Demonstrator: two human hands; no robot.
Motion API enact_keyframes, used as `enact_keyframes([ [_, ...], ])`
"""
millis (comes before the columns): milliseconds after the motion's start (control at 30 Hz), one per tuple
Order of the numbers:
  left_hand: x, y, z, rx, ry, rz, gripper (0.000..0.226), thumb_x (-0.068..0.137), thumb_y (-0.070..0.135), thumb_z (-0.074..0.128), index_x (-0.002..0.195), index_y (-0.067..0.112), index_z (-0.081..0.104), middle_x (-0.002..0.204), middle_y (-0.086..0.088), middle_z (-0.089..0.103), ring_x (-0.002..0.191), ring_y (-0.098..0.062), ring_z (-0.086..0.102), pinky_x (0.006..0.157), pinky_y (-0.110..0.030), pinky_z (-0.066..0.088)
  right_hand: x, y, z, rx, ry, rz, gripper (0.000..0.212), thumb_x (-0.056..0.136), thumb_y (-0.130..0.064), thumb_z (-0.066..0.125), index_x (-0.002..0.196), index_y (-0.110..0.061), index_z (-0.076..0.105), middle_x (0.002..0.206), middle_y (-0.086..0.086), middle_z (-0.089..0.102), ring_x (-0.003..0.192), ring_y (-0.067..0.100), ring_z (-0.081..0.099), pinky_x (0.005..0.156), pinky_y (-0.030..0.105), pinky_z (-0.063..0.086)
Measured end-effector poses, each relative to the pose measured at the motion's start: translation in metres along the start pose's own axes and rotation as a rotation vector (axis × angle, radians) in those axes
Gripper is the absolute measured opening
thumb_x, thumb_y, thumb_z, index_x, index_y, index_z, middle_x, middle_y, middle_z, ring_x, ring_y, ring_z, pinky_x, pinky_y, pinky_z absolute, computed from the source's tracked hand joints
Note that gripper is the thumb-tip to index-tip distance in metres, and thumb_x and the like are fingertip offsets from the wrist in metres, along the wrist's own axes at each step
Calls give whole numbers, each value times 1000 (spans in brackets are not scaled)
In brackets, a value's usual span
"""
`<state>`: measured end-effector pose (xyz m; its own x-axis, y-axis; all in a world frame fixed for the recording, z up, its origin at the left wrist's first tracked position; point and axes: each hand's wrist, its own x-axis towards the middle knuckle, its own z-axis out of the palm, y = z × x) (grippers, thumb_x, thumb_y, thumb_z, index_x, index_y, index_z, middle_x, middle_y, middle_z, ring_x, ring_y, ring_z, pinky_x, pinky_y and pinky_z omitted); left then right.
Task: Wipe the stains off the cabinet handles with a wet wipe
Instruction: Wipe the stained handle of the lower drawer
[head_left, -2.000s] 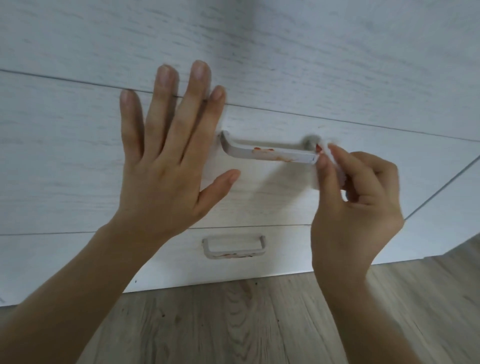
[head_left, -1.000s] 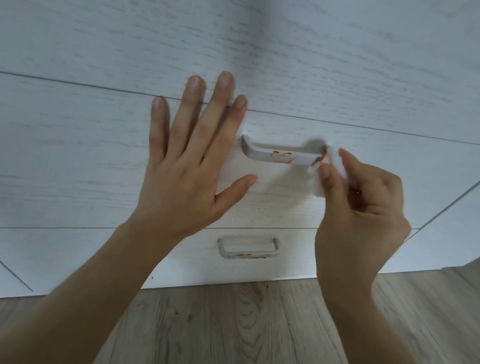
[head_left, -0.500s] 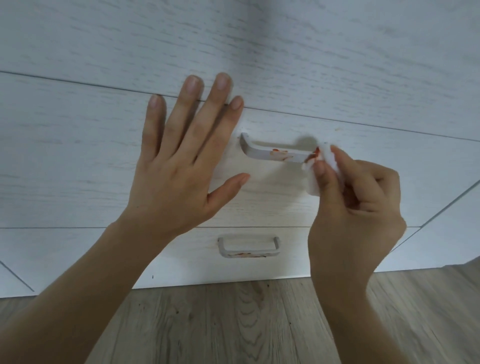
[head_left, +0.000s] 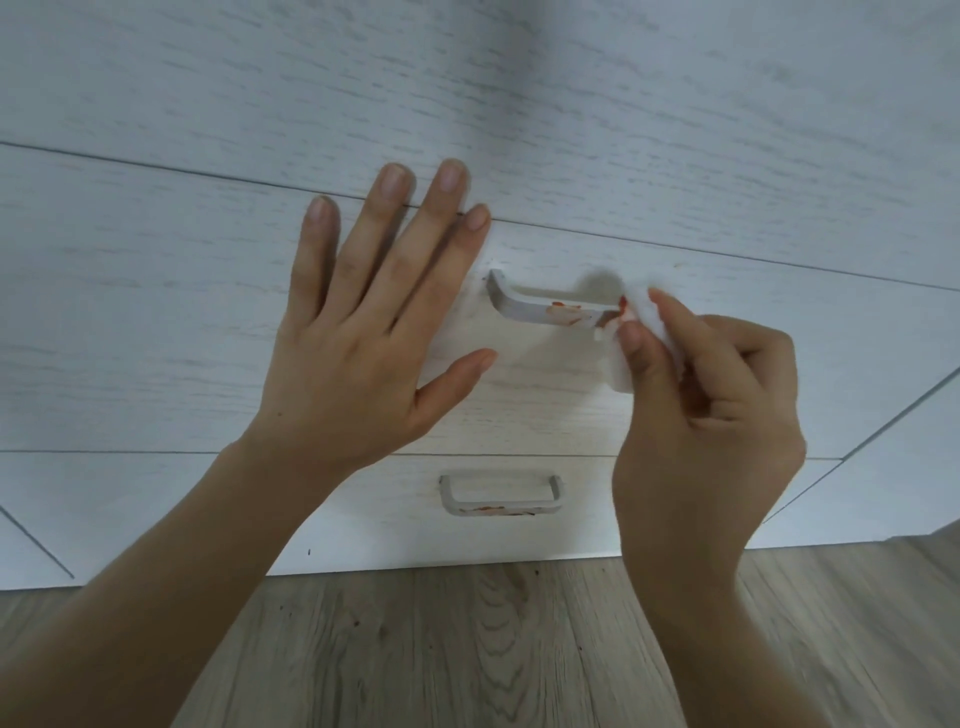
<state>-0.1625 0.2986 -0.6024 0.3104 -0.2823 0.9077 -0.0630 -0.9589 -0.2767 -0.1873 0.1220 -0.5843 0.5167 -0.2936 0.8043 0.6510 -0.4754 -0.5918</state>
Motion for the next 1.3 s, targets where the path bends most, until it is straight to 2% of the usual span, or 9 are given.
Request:
enact_keyframes([
  [100,-1,0,0,-1,-4,-6,67,99,51,32,148,6,27,151,-11,17,139,-35,19,117,-44,0,-1,-3,3,38,-27,31,28,85,-13,66,110,-25,60,87,-16,47,77,-8,49,72,5,40],
  [233,-2,1,0,-4,-9,-2,67,99,51,32,148,6,26,151,-10,17,139,-35,19,117,-44,0,-3,-8,8,-29,-96,-61,22,85,-11,65,107,-12,68,86,-10,48,77,-10,47,75,9,44],
  [367,-1,-1,-1,-15,-11,-1,67,99,51,31,148,6,26,152,-9,18,140,-35,19,117,-44,0,-4,-11,11,-19,-105,-41,20,86,-10,65,105,-10,69,87,-6,50,75,-7,47,70,2,37],
  [467,-1,-1,-2,-30,-21,3,66,99,51,31,148,6,26,151,-10,18,140,-34,19,117,-44,0,-2,-14,8,-20,-149,-35,20,86,-14,65,104,-20,68,85,-12,50,76,-9,48,69,2,37],
  [633,-1,-1,-3,-35,-23,0,65,100,50,30,148,6,26,151,-9,18,140,-34,19,117,-45,2,-1,-9,1,64,-46,146,25,86,-19,66,102,-37,61,86,-16,52,73,-5,52,67,5,39],
  [800,-2,0,0,-26,-24,-6,67,99,51,30,148,6,25,152,-9,16,140,-34,18,117,-44,-1,-3,-16,12,-25,-131,-19,19,85,-15,66,103,-17,69,84,-13,49,76,-10,48,69,2,38],
  [967,-1,-1,0,-35,-18,-7,66,99,51,30,148,6,26,152,-8,17,140,-34,18,117,-44,-1,-5,-18,16,-10,-113,-29,18,85,-10,66,103,-11,70,83,-9,49,73,-6,47,67,2,36],
  [1133,-2,-1,1,-26,-13,-5,66,99,50,30,148,6,27,151,-7,17,139,-35,19,117,-43,-1,2,-23,13,-8,-209,3,16,86,-13,65,100,-19,71,82,-15,49,71,-7,47,64,1,36],
  [1300,-2,0,0,-25,-15,-8,66,99,50,29,148,6,25,151,-7,18,139,-35,19,117,-44,-1,0,-20,10,71,-108,132,18,86,-20,65,100,-29,66,85,-15,51,74,-4,51,68,6,41],
])
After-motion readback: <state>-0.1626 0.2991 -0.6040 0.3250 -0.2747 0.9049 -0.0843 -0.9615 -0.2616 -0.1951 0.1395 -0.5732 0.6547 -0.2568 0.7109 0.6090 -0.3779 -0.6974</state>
